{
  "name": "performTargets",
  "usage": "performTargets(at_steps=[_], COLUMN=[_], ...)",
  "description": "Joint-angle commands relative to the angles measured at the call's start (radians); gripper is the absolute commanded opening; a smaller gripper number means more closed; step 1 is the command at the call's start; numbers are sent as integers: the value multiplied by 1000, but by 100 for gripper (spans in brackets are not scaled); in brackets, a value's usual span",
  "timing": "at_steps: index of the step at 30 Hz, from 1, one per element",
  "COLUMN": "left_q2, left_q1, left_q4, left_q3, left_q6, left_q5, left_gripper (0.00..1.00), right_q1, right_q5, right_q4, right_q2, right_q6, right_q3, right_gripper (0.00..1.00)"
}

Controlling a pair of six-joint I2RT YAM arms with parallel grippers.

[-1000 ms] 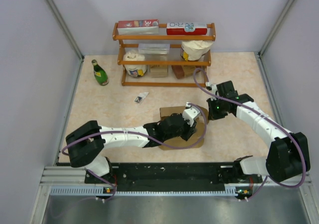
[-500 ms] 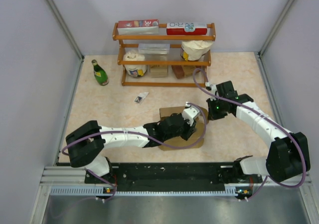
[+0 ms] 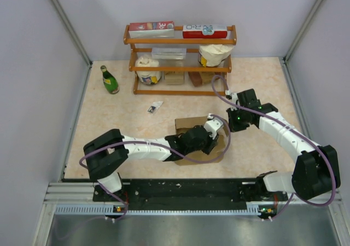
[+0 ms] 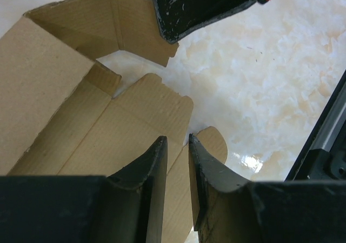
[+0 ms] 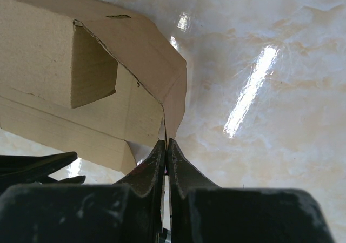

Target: Fold the paper box

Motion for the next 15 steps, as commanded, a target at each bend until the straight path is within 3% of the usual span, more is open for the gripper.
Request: performTargets(at_steps=[1, 8, 15], left_q2=[32, 101, 165], left_q1=[-1, -1, -2], left_q4=[68, 85, 120], left_q3=[55, 74, 89], left_q6=[15, 15, -29], left_q5=[-16, 1, -74], left_gripper=[27, 26, 25], right_q1=[12, 15, 15], right_q5=[-14, -14, -20], right_q4=[11, 13, 11], right_q2=[-22, -26, -27], right_q6=[3, 6, 4], right_q3=[2, -1, -3], right_gripper=[0, 0, 0])
